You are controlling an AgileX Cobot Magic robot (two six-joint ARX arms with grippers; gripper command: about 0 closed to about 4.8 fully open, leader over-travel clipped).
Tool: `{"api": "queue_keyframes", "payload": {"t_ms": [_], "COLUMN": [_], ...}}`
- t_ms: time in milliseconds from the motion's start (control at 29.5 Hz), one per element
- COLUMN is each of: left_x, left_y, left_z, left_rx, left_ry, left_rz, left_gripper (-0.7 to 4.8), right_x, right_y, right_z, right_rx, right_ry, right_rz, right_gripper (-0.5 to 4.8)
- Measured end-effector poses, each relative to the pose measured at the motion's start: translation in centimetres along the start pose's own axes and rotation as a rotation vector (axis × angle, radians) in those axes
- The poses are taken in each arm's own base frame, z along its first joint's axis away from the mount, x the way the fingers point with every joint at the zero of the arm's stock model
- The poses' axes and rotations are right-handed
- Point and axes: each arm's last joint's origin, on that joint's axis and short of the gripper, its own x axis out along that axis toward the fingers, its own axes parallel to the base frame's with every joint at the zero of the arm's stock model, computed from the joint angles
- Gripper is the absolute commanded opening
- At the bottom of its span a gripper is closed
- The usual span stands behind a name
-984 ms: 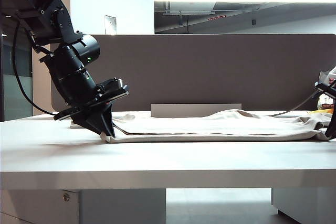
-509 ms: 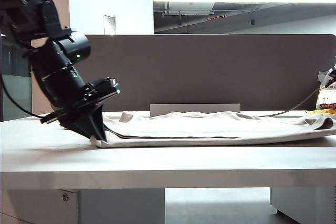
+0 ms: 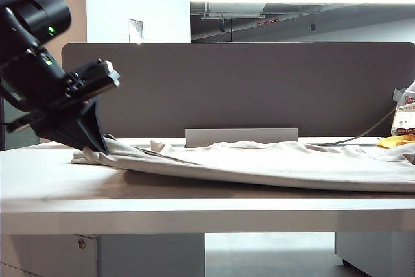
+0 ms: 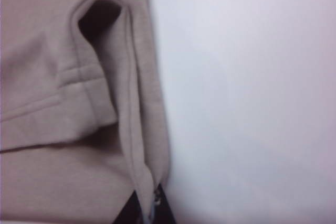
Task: Fold the bottom side of the T-shirt horizontally towards the center, about one-third of the way, then fold the sleeve back towards the center, creating a straight line along the edge of the T-shirt, and finally fold the bottom of the T-shirt up towards the top, creating a neat rectangle.
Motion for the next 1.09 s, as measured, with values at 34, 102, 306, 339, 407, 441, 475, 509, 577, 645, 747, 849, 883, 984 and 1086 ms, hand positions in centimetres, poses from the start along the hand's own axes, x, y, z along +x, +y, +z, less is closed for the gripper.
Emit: {"api": "queue_keyframes", "payload": {"t_ms": [34,102,306,339,407,441,475,509,577,645,747,849,883,984,1086], "left_x": [-0.2,-0.6,-1.0,-1.0,-1.1,-1.1,-1.1,-1.1,-1.2,-1.3,-1.3,-1.4,-1.4,-1.4,-1.4], "left_y": [0.0,-0.1,-0.3,-0.3,-0.2,-0.2,-0.2,-0.1,-0.1,0.0,0.0,0.0,0.0,0.0,0.0], "left_z": [-0.2,-1.1,-4.7,-5.2,-6.0,-6.4,-6.9,-7.3,-7.9,-8.6,-9.1,-9.1,-9.1,-9.0,-9.0], "left_rx": [-0.001,-0.008,-0.022,-0.028,-0.045,-0.048,-0.053,-0.058,-0.067,-0.073,-0.076,-0.074,-0.074,-0.074,-0.073], "left_ry": [-0.004,-0.011,0.051,0.058,0.068,0.071,0.077,0.081,0.082,0.090,0.095,0.089,0.089,0.086,0.085], "left_rz": [0.000,0.000,-0.004,-0.002,-0.001,-0.001,0.000,0.000,0.001,0.002,0.002,0.001,0.001,0.000,0.000], "left_gripper": [-0.06,-0.06,-0.06,-0.06,-0.06,-0.06,-0.06,-0.06,-0.06,-0.06,-0.06,-0.06,-0.06,0.02,1.38], "right_x": [-0.2,-0.7,-1.7,-1.8,-2.0,-2.2,-2.3,-2.4,-2.6,-3.0,-3.6,-4.1,-4.2,-4.0,-3.8], "right_y": [-0.1,-0.1,0.1,0.2,0.3,0.4,0.4,0.5,0.6,0.8,1.1,1.3,1.3,1.1,0.8], "right_z": [-0.4,-1.3,-2.8,-2.9,-2.9,-2.9,-3.0,-3.1,-3.4,-3.7,-4.1,-4.8,-4.9,-5.4,-5.8], "right_rx": [0.002,0.004,0.013,0.012,0.011,0.012,0.015,0.021,0.028,0.028,0.019,0.013,0.013,0.022,0.034], "right_ry": [-0.003,-0.009,-0.027,-0.030,-0.035,-0.033,-0.029,-0.022,-0.009,-0.007,-0.024,-0.036,-0.039,-0.031,-0.014], "right_rz": [0.000,0.000,-0.001,0.000,0.000,0.001,0.000,-0.002,-0.003,-0.003,-0.001,-0.001,-0.002,-0.013,-0.020], "right_gripper": [-0.06,-0.06,-0.06,-0.06,-0.06,-0.06,-0.06,-0.06,-0.06,-0.06,-0.06,-0.06,-0.06,0.00,1.79]}}
